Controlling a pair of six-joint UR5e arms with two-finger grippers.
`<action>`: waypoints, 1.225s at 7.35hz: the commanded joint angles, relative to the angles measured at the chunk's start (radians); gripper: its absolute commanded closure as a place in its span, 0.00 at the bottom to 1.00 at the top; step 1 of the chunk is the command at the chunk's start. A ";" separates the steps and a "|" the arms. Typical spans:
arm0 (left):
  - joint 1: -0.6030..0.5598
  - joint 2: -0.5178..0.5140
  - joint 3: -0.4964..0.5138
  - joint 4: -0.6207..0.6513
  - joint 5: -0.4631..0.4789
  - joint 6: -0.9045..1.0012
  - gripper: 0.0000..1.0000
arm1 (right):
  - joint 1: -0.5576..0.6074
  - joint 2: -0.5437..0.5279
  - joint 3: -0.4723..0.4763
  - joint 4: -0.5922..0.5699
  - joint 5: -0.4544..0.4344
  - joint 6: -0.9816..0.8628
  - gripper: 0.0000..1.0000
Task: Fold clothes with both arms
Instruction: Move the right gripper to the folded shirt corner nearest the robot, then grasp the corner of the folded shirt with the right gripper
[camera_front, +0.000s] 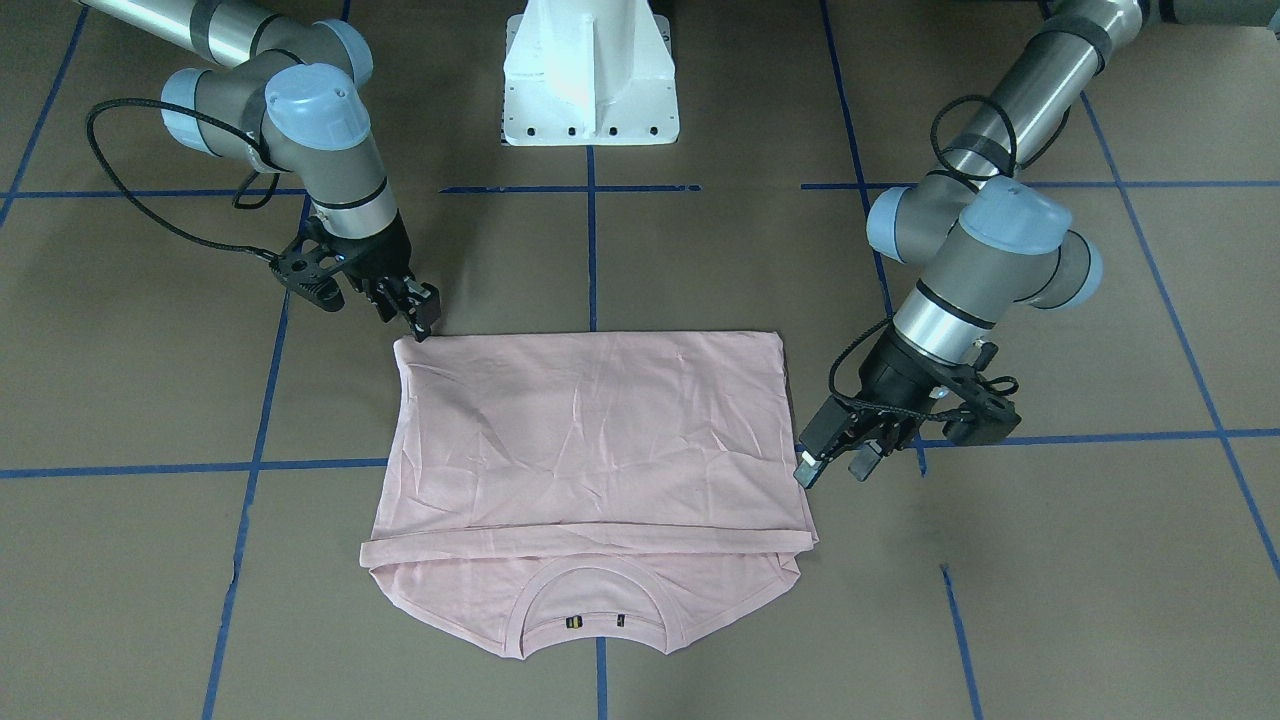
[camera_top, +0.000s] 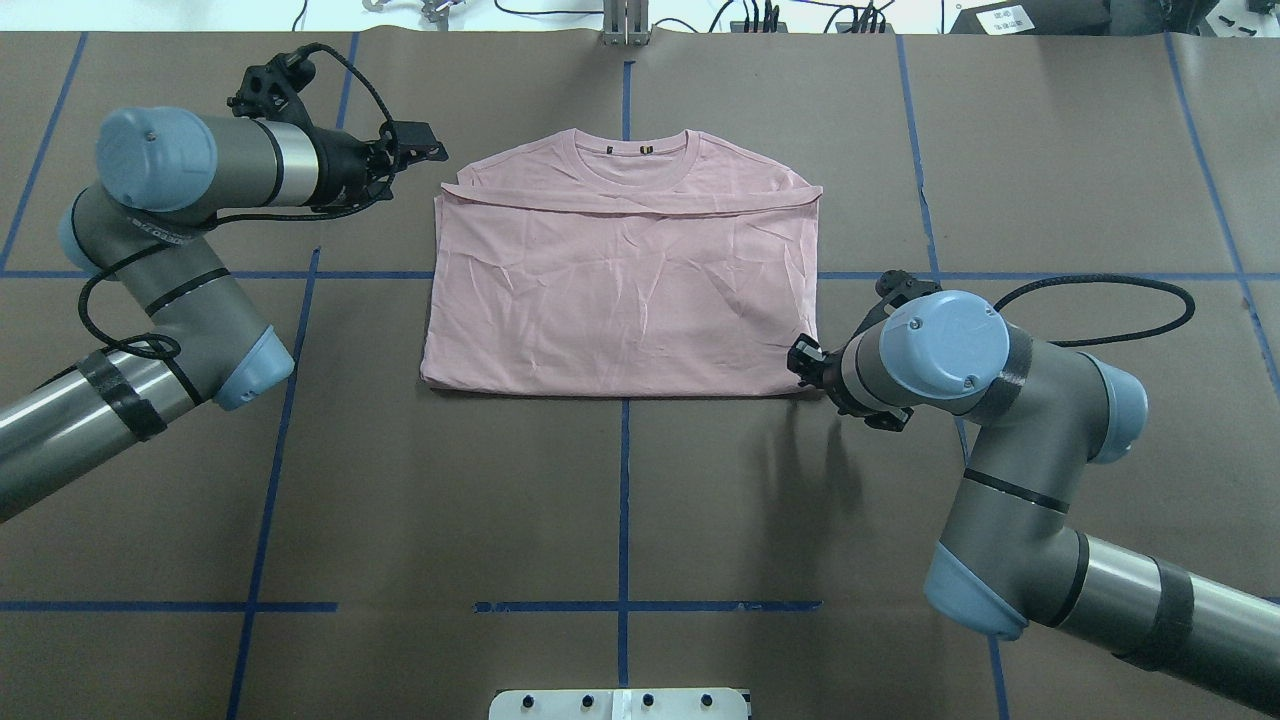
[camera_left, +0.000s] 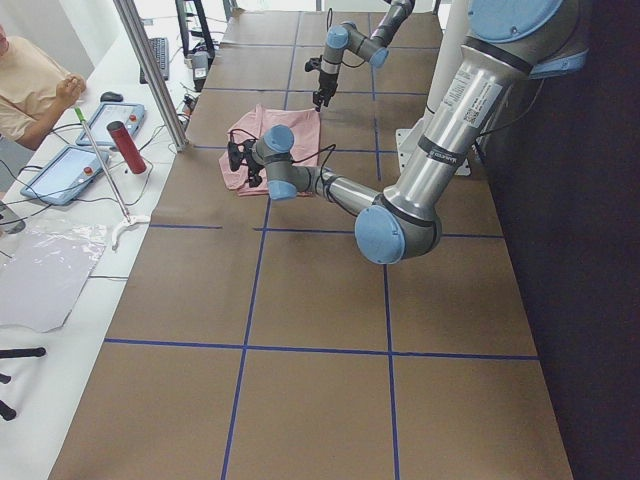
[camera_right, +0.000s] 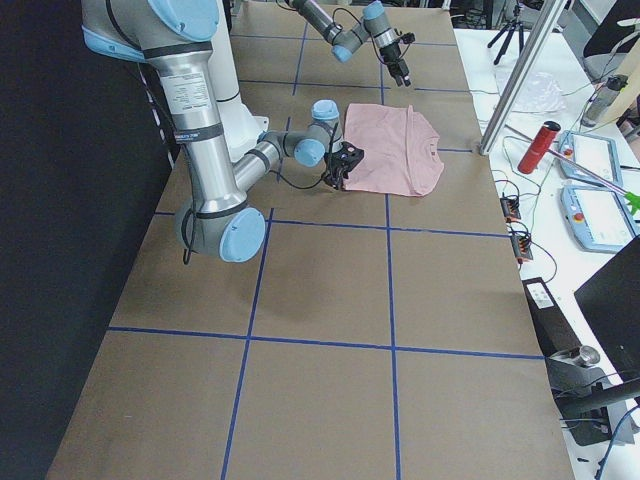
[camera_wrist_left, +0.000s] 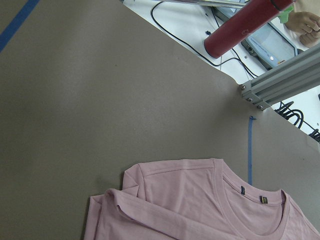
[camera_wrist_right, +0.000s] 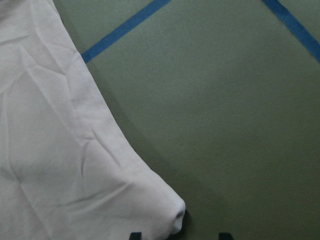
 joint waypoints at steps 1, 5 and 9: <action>0.000 0.009 0.002 0.000 0.002 0.003 0.01 | -0.014 0.014 -0.032 0.001 -0.009 -0.001 0.42; 0.000 0.009 0.000 0.001 0.003 0.000 0.01 | -0.005 0.015 -0.023 0.001 -0.029 -0.005 1.00; 0.000 0.011 0.002 0.001 0.005 0.000 0.01 | 0.012 -0.008 0.056 -0.002 -0.020 -0.011 1.00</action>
